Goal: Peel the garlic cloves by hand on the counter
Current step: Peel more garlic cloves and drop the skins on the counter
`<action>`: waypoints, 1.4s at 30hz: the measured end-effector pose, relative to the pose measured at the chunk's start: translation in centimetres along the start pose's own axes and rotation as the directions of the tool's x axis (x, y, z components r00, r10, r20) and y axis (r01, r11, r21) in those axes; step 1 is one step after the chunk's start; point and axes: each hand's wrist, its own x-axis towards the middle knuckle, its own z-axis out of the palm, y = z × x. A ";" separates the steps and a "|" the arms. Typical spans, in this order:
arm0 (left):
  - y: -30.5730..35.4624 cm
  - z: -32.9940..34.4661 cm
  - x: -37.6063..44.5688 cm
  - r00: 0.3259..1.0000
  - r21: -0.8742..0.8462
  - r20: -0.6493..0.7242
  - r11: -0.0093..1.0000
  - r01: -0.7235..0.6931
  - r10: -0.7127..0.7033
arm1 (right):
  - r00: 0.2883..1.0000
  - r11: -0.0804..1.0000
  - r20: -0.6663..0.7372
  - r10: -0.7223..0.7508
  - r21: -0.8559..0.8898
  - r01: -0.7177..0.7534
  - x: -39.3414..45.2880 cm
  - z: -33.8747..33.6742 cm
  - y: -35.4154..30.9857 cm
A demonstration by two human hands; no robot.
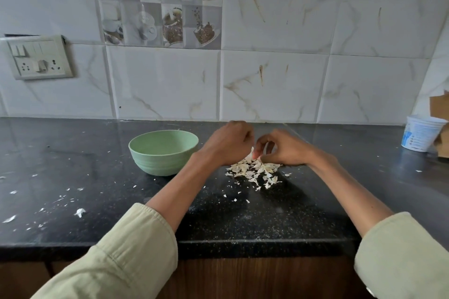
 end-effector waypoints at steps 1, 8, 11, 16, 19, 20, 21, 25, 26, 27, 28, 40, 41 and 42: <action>-0.3 0.7 0.1 1.000 -0.019 0.011 1.000 -0.015 0.015 | 0.999 1.000 0.050 0.016 0.026 -0.017 -0.1 -0.1 0.1; -2.5 2.5 0.6 0.991 -0.050 0.092 0.994 0.098 -0.093 | 0.991 0.986 0.133 0.014 0.164 -0.036 -0.5 -0.2 -0.4; -2.3 2.8 0.5 0.991 -0.061 0.111 0.994 0.087 -0.080 | 0.992 0.984 0.128 -0.009 0.178 -0.014 -0.4 -0.1 -0.4; -2.3 2.8 0.8 0.997 -0.176 0.002 0.981 0.077 -0.078 | 1.000 0.957 -0.019 -0.001 0.290 0.006 -0.4 -1.1 0.0; -1.8 2.3 0.7 0.994 -0.345 -0.068 0.937 0.053 -0.082 | 0.990 0.905 -0.134 0.041 0.426 0.020 -0.3 -1.4 0.1; -1.7 2.1 0.6 0.994 -0.407 -0.074 0.912 0.044 -0.081 | 0.986 0.892 -0.158 0.050 0.452 0.028 -0.3 -1.4 0.0; -1.7 2.0 0.6 0.995 -0.466 -0.067 0.884 0.038 -0.079 | 0.982 0.881 -0.178 0.058 0.472 0.034 -0.3 -1.4 0.1; -1.9 1.9 0.7 0.997 -0.626 -0.023 0.779 0.039 -0.069 | 0.974 0.818 -0.205 0.094 0.573 0.041 -0.6 -1.7 0.3; -2.1 1.9 0.7 0.997 -0.647 -0.020 0.761 0.044 -0.075 | 0.976 0.800 -0.195 0.102 0.598 0.036 -0.6 -1.7 0.3; -2.1 1.9 0.7 0.996 -0.662 -0.018 0.748 0.051 -0.083 | 0.978 0.782 -0.181 0.106 0.623 0.030 -0.6 -1.7 0.3; -2.1 1.9 0.7 0.995 -0.673 -0.019 0.737 0.060 -0.098 | 0.980 0.766 -0.167 0.112 0.643 0.022 -0.6 -1.7 0.2; -2.5 1.7 0.8 0.961 -0.651 -0.150 0.754 0.082 -0.234 | 0.977 0.871 -0.131 0.166 0.484 -0.083 -0.6 -1.5 0.1; -2.5 1.6 0.8 0.963 -0.664 -0.141 0.744 0.081 -0.230 | 0.981 0.894 -0.113 0.155 0.440 -0.090 -0.5 -1.3 0.1; -2.5 1.6 0.7 0.966 -0.672 -0.130 0.736 0.079 -0.222 | 0.983 0.909 -0.112 0.146 0.407 -0.089 -0.4 -1.1 0.0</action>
